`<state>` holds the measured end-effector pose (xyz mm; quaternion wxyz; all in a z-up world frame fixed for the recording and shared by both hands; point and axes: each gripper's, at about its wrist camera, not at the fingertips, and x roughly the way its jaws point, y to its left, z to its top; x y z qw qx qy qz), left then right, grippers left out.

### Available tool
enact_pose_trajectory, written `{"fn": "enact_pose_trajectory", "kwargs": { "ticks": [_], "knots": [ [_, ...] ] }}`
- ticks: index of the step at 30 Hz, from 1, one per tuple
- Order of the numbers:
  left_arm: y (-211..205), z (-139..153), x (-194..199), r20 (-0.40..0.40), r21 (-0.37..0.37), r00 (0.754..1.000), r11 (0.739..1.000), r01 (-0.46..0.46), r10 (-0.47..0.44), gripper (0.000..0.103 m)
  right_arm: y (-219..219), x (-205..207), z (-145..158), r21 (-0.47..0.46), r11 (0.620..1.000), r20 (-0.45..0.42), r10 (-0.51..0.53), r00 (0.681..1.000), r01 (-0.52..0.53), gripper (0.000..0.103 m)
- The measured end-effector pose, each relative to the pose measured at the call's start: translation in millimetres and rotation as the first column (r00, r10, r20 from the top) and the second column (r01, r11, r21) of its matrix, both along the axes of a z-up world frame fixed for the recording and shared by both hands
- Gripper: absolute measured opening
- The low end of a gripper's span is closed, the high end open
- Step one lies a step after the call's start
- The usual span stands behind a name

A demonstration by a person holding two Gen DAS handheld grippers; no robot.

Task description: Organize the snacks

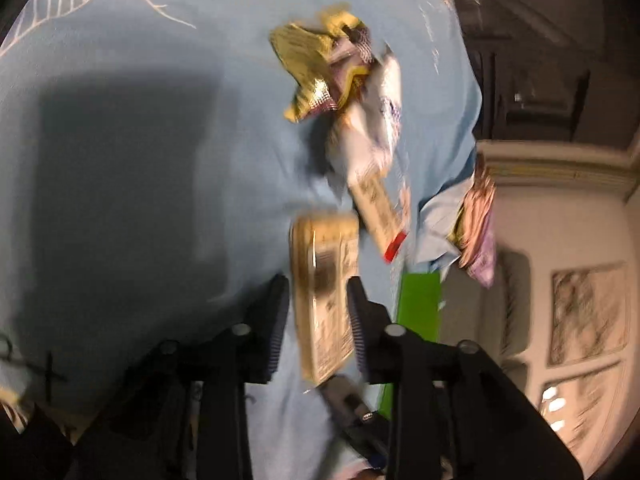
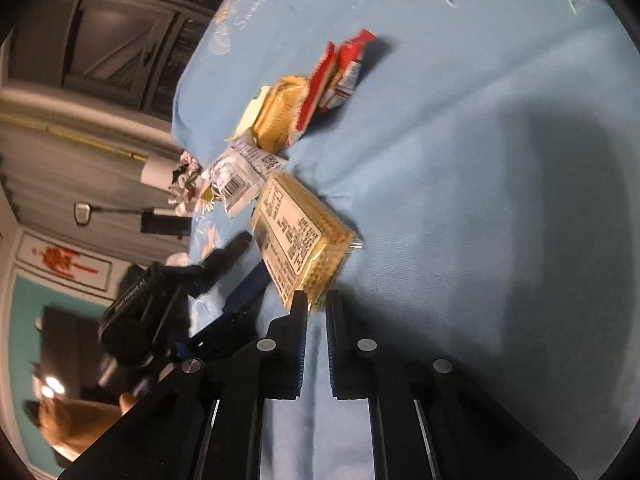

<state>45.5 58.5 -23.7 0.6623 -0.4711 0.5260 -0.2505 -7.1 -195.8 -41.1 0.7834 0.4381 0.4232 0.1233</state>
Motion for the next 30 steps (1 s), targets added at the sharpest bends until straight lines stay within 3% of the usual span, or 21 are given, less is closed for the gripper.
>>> {"fn": "enact_pose_trajectory", "kwargs": {
  "ticks": [3,5,6,8,9,10,11,13,16,17,18,19,21,23,24,25,27,30],
  "knots": [
    [-2.7,14.3,11.5,0.044,0.072,0.999,0.997,0.027,-0.03,0.052,-3.3,4.1,-1.6,0.031,0.999,-0.038,-0.009,0.999,0.01,0.008],
    [-11.1,27.6,14.6,0.102,0.127,0.994,0.991,0.035,-0.049,0.078,-1.1,7.6,2.2,0.009,1.0,-0.046,-0.02,0.999,0.021,0.015],
    [-16.0,31.6,14.4,0.125,0.147,0.991,0.988,0.036,-0.055,0.085,0.6,9.2,5.8,-0.008,1.0,-0.043,-0.023,0.999,0.023,0.02],
    [-32.0,38.4,14.2,0.165,0.213,0.981,0.975,0.066,-0.103,0.1,6.0,12.5,14.4,-0.026,1.0,-0.014,-0.003,1.0,0.003,0.05],
    [-39.3,40.8,13.2,0.189,0.26,0.973,0.962,0.083,-0.135,0.101,8.2,13.8,17.5,-0.028,1.0,-0.001,0.008,1.0,-0.008,0.058],
    [-44.3,42.4,12.2,0.215,0.3,0.964,0.95,0.084,-0.153,0.101,11.2,14.6,21.8,-0.034,0.999,0.012,0.011,1.0,-0.011,0.071],
    [-48.5,43.7,10.8,0.246,0.337,0.955,0.938,0.077,-0.166,0.099,12.9,15.0,25.0,-0.056,0.998,0.02,0.004,1.0,-0.003,0.075],
    [-51.4,42.0,10.7,0.276,0.377,0.943,0.923,0.071,-0.185,0.096,17.1,17.2,29.3,-0.145,0.989,0.029,-0.018,0.999,0.022,0.075],
    [-45.0,36.8,17.1,0.275,0.385,0.947,0.921,0.052,-0.168,0.077,21.1,18.5,30.6,-0.195,0.98,0.039,-0.02,0.999,0.027,0.075],
    [-39.9,35.8,19.6,0.266,0.391,0.95,0.919,0.05,-0.165,0.069,24.1,19.3,32.6,-0.231,0.973,0.045,-0.001,0.999,0.012,0.075],
    [-39.5,34.7,20.9,0.261,0.398,0.95,0.916,0.056,-0.171,0.067,31.6,20.6,35.8,-0.305,0.952,0.049,0.045,0.998,-0.028,0.075],
    [-37.0,33.2,21.6,0.259,0.393,0.948,0.917,0.073,-0.187,0.066,34.6,20.4,37.7,-0.371,0.927,0.054,0.083,0.995,-0.057,0.075],
    [-38.9,35.3,21.6,0.267,0.404,0.94,0.91,0.093,-0.214,0.067,53.7,17.1,45.3,-0.578,0.813,0.071,0.132,0.989,-0.067,0.075],
    [-46.2,38.1,19.9,0.276,0.437,0.933,0.895,0.093,-0.231,0.069,72.5,10.2,48.8,-0.754,0.656,0.114,0.178,0.977,-0.032,0.075],
    [-53.6,39.9,18.5,0.276,0.452,0.933,0.888,0.086,-0.231,0.069,74.7,9.2,48.1,-0.772,0.635,0.123,0.197,0.973,-0.031,0.075],
    [-60.5,41.4,19.6,0.277,0.461,0.934,0.884,0.078,-0.226,0.069,76.5,10.4,46.9,-0.767,0.64,0.12,0.223,0.967,-0.053,0.075],
    [-64.3,41.1,20.0,0.281,0.477,0.934,0.876,0.063,-0.22,0.069,72.8,12.6,43.7,-0.713,0.696,0.126,0.253,0.959,-0.09,0.075],
    [-64.3,39.5,22.2,0.282,0.506,0.939,0.862,0.027,-0.195,0.056,68.0,24.9,37.1,-0.671,0.73,0.104,0.266,0.958,-0.13,0.075]
  ]
}}
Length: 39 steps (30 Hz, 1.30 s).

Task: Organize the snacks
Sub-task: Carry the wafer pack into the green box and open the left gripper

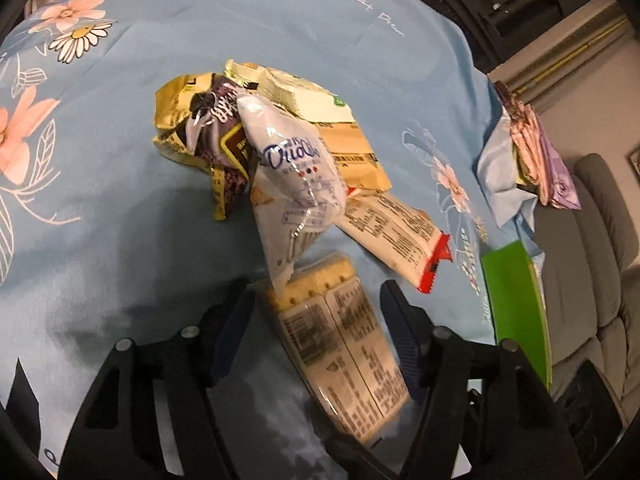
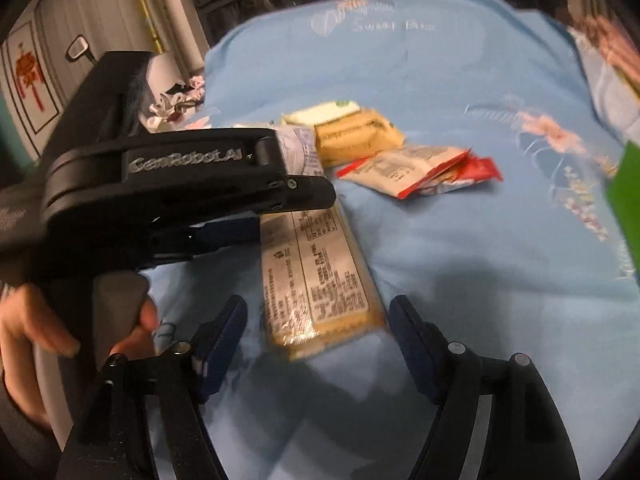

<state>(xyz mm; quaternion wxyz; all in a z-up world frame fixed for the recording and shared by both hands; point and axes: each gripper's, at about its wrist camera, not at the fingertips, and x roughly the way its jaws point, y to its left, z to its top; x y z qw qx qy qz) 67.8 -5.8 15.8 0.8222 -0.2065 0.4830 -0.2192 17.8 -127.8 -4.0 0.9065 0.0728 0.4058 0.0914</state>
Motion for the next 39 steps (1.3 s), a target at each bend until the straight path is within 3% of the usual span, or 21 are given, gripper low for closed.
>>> {"fn": "enact_pose_trajectory", "kwargs": {
  "ticks": [1,2,5,9,10,13,17,20,22,26,31,35,39],
  "knots": [
    [-0.1,0.1,0.8,0.001,0.031,1.0,0.999,-0.018,0.018,0.042,-0.5,5.0,-0.3,0.014,1.0,-0.002,0.01,1.0,-0.01,0.071],
    [-1.9,0.2,2.0,0.005,0.049,1.0,0.998,-0.026,0.025,0.04,-0.4,7.6,1.0,0.021,1.0,0.004,0.015,1.0,-0.015,0.063],
    [3.3,-0.5,6.9,-0.013,0.032,1.0,0.999,-0.008,0.008,0.036,5.1,9.8,1.0,0.009,0.998,-0.007,0.06,0.998,-0.06,0.059],
    [12.5,-2.2,8.5,-0.055,-0.009,0.998,1.0,-0.028,0.027,0.032,30.3,11.2,-0.8,-0.182,0.979,-0.03,0.092,0.995,-0.095,0.056],
    [12.4,-1.1,7.6,-0.05,-0.006,0.998,1.0,-0.025,0.025,0.032,32.7,12.3,1.3,-0.193,0.977,-0.026,0.087,0.996,-0.09,0.056],
    [13.8,2.7,4.0,-0.044,-0.01,0.999,1.0,-0.015,0.015,0.029,28.7,8.2,5.8,-0.132,0.989,-0.022,0.06,0.998,-0.063,0.055],
    [17.9,13.2,-0.3,-0.068,-0.078,0.998,0.997,-0.009,0.003,0.027,30.1,-4.0,15.1,-0.163,0.985,0.026,0.059,0.998,-0.054,0.055],
    [7.1,27.8,-13.1,-0.028,-0.064,0.999,0.998,0.022,-0.023,0.026,19.1,-18.4,23.6,-0.135,0.99,0.046,0.044,0.998,-0.037,0.055],
    [-6.8,40.6,-26.6,0.016,-0.041,0.999,0.998,0.041,-0.04,0.026,9.0,-28.3,33.4,-0.12,0.993,0.058,0.03,0.998,-0.022,0.055],
    [-32.9,61.8,-41.4,0.015,-0.079,0.996,0.993,0.086,-0.085,0.025,-11.8,-49.6,51.2,-0.135,0.991,0.112,0.001,0.994,0.014,0.055],
    [-84.7,102.6,-65.0,0.088,-0.086,0.983,0.982,0.171,-0.163,0.024,-58.2,-84.4,86.5,-0.103,0.989,0.209,-0.084,0.974,0.107,0.055],
    [-147.2,130.0,-85.3,0.125,-0.114,0.958,0.955,0.273,-0.258,0.024,-103.0,-112.3,112.9,-0.104,0.973,0.27,-0.173,0.947,0.207,0.055],
    [-217.9,138.0,-95.4,0.116,-0.124,0.927,0.921,0.37,-0.357,0.024,-155.4,-136.2,122.9,-0.092,0.945,0.28,-0.278,0.919,0.314,0.055]
  ]
}}
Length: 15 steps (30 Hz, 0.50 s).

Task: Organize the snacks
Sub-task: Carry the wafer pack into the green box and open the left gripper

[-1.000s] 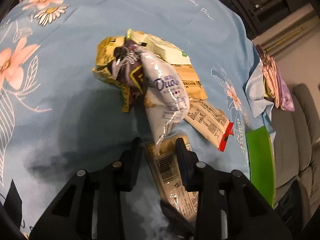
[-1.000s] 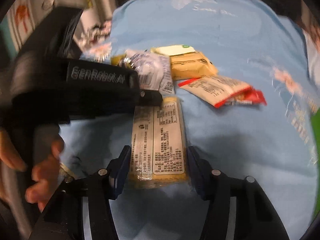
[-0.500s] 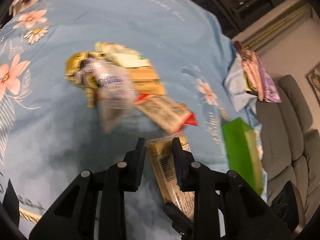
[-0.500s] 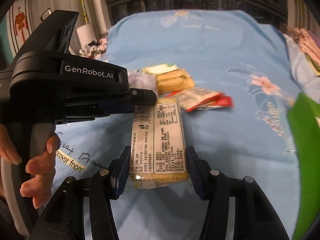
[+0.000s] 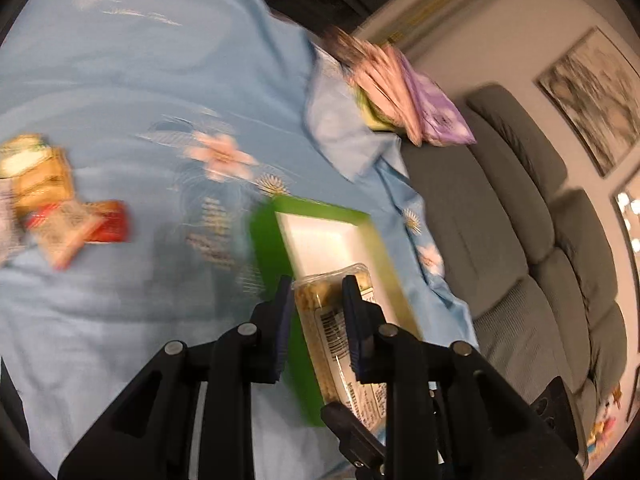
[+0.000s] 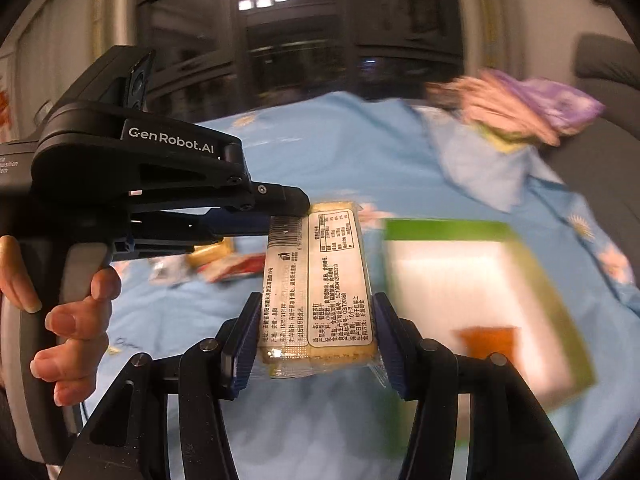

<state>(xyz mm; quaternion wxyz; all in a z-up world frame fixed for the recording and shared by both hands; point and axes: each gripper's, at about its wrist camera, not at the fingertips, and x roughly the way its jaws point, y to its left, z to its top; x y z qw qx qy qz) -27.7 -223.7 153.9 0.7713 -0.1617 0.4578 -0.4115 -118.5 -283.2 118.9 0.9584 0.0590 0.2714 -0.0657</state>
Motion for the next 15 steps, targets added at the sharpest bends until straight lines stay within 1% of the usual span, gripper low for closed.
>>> {"fn": "enact_pose_trajectory", "kwargs": {
  "ticks": [4,6,9,10,11,12,13,14,15],
  "knots": [
    [-62.4,-8.0,-13.3,0.025,0.041,0.996,0.995,0.088,-0.089,0.024,-45.3,-16.8,-6.6,-0.002,0.993,-0.032,-0.116,0.993,0.116,0.055],
    [-82.5,-14.8,-17.4,0.028,0.07,0.993,0.991,0.114,-0.117,0.024,-61.9,-21.9,-12.3,0.013,0.987,-0.047,-0.16,0.986,0.161,0.055],
    [-97.6,-27.9,-17.9,0.013,0.099,0.992,0.987,0.126,-0.128,0.026,-74.9,-23.2,-16.7,0.025,0.981,-0.054,-0.188,0.981,0.19,0.055],
    [-98.3,-29.2,-20.2,0.015,0.112,0.992,0.986,0.123,-0.125,0.028,-75.6,-26.0,-17.2,0.028,0.98,-0.055,-0.196,0.979,0.198,0.055],
    [-98.9,-31.5,-21.5,0.027,0.137,0.992,0.984,0.115,-0.12,0.028,-76.2,-25.5,-17.6,0.027,0.979,-0.056,-0.198,0.979,0.2,0.055],
    [-98.7,-32.5,-24.2,0.048,0.165,0.991,0.98,0.113,-0.123,0.031,-76.2,-27.6,-16.4,0.017,0.98,-0.052,-0.199,0.979,0.2,0.055],
    [-97.2,-31.9,-26.7,0.071,0.188,0.989,0.976,0.112,-0.127,0.052,-72.2,-32.4,-12.6,-0.003,0.979,-0.042,-0.203,0.978,0.203,0.055],
    [-95.6,-31.7,-28.6,0.094,0.207,0.988,0.973,0.103,-0.125,0.083,-68.6,-33.4,-8.4,-0.023,0.978,-0.032,-0.206,0.978,0.205,0.058],
    [-89.8,-29.4,-32.1,0.14,0.231,0.984,0.97,0.071,-0.105,0.095,-69.1,-33.0,-6.4,-0.031,0.978,-0.026,-0.206,0.978,0.205,0.062]
  ]
}}
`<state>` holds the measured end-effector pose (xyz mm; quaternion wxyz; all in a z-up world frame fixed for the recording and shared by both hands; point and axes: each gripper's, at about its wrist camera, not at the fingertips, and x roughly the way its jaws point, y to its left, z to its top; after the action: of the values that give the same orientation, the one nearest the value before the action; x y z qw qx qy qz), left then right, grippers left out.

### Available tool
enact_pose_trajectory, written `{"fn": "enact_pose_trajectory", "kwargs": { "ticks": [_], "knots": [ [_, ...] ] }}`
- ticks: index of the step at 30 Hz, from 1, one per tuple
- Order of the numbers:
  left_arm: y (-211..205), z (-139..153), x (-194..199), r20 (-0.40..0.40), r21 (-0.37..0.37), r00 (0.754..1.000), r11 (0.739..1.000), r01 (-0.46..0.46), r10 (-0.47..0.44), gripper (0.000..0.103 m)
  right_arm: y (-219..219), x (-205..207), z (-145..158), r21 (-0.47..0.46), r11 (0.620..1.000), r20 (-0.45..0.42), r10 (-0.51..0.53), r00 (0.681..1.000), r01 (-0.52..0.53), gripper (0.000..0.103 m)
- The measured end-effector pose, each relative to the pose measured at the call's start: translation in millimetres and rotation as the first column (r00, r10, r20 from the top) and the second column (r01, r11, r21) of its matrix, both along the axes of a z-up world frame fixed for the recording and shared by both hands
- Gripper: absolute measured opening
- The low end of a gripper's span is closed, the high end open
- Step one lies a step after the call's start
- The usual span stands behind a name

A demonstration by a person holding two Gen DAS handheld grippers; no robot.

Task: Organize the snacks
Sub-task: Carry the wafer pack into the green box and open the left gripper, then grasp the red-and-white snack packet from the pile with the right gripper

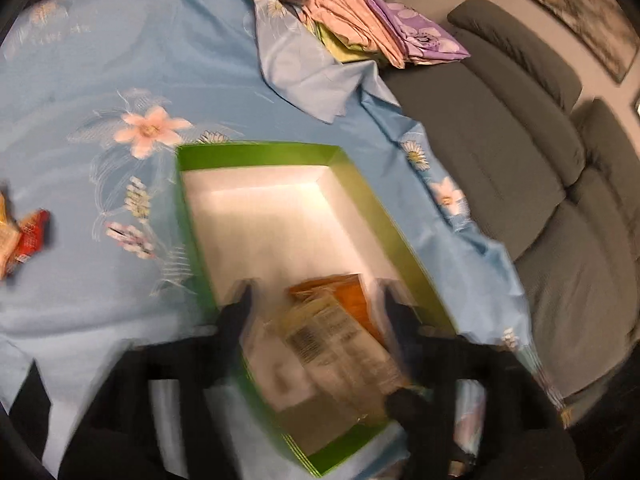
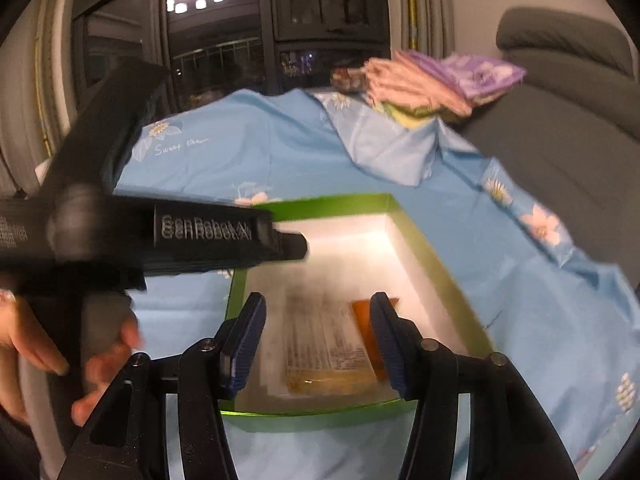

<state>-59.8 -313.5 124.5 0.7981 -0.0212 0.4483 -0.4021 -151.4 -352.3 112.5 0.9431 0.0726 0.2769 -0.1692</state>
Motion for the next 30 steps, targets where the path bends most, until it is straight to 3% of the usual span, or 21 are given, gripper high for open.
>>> {"fn": "enact_pose_trajectory", "kwargs": {
  "ticks": [1,2,4,8,13,17,21,23,27,30],
  "knots": [
    [6.5,2.7,-2.6,0.042,0.003,0.999,1.0,-0.023,0.023,0.102,2.5,-0.5,3.4,-0.004,1.0,0.007,0.003,1.0,-0.003,0.077],
    [13.9,5.6,-4.5,0.083,-0.009,0.996,0.999,-0.035,0.036,0.103,5.6,-1.1,6.1,-0.005,1.0,0.014,0.011,1.0,-0.011,0.092],
    [33.4,13.5,-8.3,0.158,-0.025,0.987,0.999,-0.039,0.043,0.103,12.4,-4.5,7.7,0.002,1.0,0.03,0.026,0.999,-0.026,0.097],
    [71.7,17.4,-2.7,0.224,0.024,0.972,0.996,-0.084,0.076,0.103,27.2,-0.3,6.8,0.045,0.998,0.033,0.051,0.998,-0.052,0.097],
    [150.8,11.0,16.5,0.233,0.035,0.95,0.974,-0.223,0.209,0.103,61.1,17.0,6.0,0.067,0.991,0.021,0.115,0.993,-0.116,0.097],
    [213.1,-2.3,22.9,0.244,0.065,0.917,0.938,-0.341,0.316,0.103,89.9,39.6,3.8,0.103,0.979,0.006,0.178,0.984,-0.178,0.097],
    [278.9,-25.2,27.9,0.274,0.112,0.858,0.872,-0.477,0.434,0.103,113.0,72.2,-2.8,0.205,0.951,-0.003,0.237,0.971,-0.231,0.097],
    [299.8,-35.0,30.2,0.286,0.122,0.847,0.86,-0.496,0.448,0.103,123.5,90.5,-6.5,0.249,0.936,-0.017,0.263,0.965,-0.25,0.097],
    [333.4,-55.0,38.3,0.246,0.089,0.826,0.836,-0.541,0.508,0.103,143.4,131.6,-19.0,0.305,0.91,-0.052,0.31,0.949,-0.28,0.097],
    [341.7,-64.2,50.2,0.192,0.121,0.835,0.832,-0.542,0.516,0.103,148.8,171.5,-31.1,0.349,0.898,-0.09,0.315,0.945,-0.267,0.097]
  ]
}}
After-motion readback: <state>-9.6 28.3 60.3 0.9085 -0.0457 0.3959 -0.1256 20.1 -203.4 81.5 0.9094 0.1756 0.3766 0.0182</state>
